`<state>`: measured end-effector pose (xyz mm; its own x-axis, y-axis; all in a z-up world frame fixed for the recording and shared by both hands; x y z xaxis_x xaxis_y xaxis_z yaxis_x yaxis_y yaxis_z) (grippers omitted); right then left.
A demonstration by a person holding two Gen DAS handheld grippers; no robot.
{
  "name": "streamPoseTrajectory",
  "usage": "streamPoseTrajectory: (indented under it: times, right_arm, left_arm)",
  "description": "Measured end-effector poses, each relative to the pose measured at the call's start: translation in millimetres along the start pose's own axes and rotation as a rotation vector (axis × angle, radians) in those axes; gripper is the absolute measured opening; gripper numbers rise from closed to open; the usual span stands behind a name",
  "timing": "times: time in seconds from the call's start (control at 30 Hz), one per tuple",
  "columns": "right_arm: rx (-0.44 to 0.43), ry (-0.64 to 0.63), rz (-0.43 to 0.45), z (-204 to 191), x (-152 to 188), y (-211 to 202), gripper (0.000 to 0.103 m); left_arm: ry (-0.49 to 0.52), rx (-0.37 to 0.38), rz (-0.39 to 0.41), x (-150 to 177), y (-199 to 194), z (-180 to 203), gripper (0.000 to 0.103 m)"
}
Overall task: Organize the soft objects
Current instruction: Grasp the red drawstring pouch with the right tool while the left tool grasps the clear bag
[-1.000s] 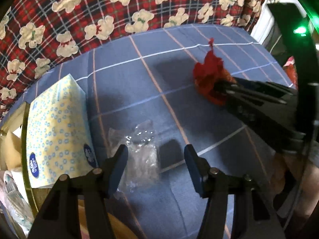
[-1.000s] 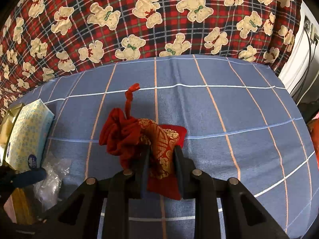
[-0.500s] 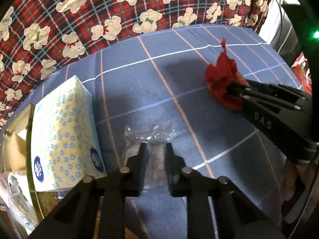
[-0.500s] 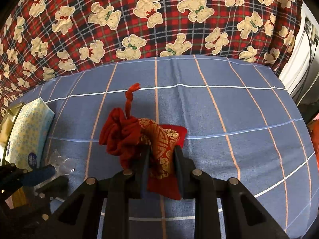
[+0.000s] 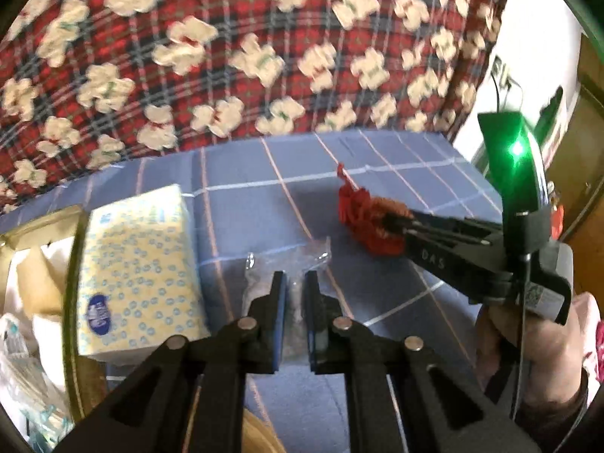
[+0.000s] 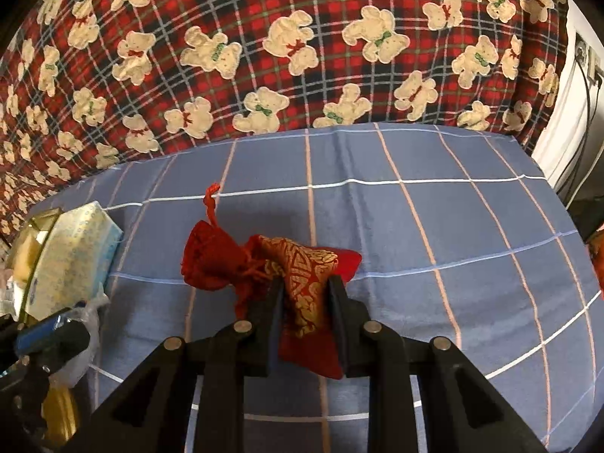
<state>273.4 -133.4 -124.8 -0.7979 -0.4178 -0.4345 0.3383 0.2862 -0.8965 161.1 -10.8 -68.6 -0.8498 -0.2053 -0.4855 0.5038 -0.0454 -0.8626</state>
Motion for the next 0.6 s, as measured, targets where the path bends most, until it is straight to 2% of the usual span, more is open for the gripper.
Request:
streamPoseTrajectory:
  times: [0.2,0.43,0.53,0.6]
  right_arm:
    - [-0.02,-0.011,0.022,-8.7,-2.4,-4.1,0.025]
    - [-0.055,-0.009,0.06,-16.4,-5.9,-9.9,0.023]
    - [-0.041,-0.019,0.057,-19.6,-5.8,-8.1,0.023]
    - [0.0,-0.041,0.046,-22.2,-4.9,-5.0,0.023]
  left_arm:
    - [0.005,-0.011,0.127,4.2,-11.9,-3.0,0.006]
    - [0.0,0.044,0.169,6.4,-19.1,-2.9,0.007]
    - [-0.012,0.07,0.187,6.5,-25.6,-6.3,0.007]
    - [-0.02,0.076,0.196,7.3,-27.4,-8.6,0.007]
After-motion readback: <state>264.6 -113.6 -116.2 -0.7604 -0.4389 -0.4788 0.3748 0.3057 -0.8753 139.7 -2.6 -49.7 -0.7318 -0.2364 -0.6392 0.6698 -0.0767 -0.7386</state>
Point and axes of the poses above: each gripper's, at about its wrist camera, not at the fingertips, and y roughly the way its jaws point, z to its right, x to its underside, the point moved 6 cm from there along y, roughly the way its jaws point, and after that the axes turned 12 degrees about -z, right-handed, at the moved point
